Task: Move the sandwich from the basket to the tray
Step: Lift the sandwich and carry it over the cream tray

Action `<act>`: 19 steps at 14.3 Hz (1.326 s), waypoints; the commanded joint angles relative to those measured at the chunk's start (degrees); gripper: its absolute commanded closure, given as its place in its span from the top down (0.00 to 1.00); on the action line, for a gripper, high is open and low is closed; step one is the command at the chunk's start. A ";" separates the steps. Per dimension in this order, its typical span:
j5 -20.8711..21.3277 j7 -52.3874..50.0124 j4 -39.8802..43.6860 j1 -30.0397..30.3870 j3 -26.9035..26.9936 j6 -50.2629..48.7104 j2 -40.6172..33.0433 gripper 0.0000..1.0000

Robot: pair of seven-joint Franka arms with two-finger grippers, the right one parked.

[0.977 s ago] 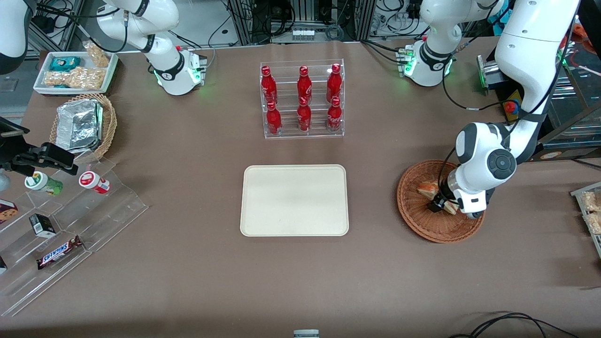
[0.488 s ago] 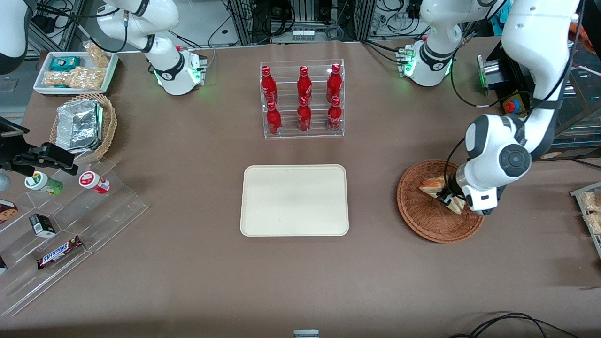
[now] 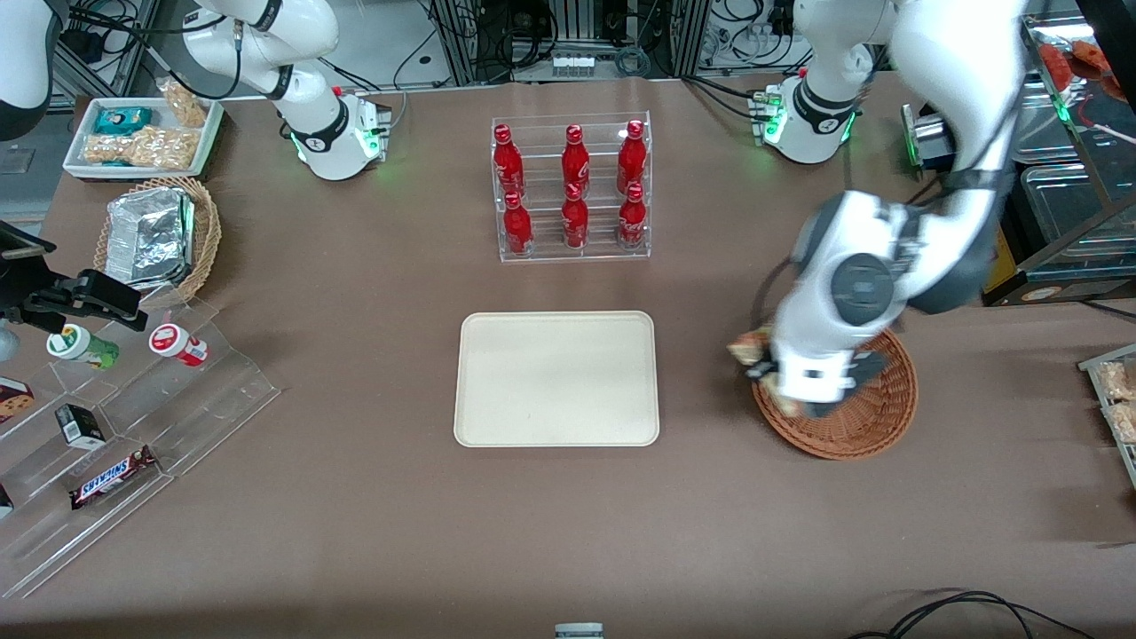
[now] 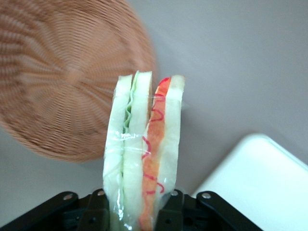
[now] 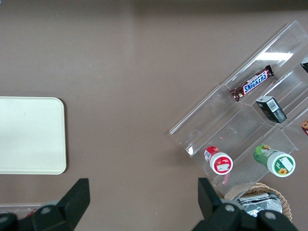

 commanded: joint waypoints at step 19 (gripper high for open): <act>1.22 7.57 30.91 -24.44 0.80 4.04 32.04 0.62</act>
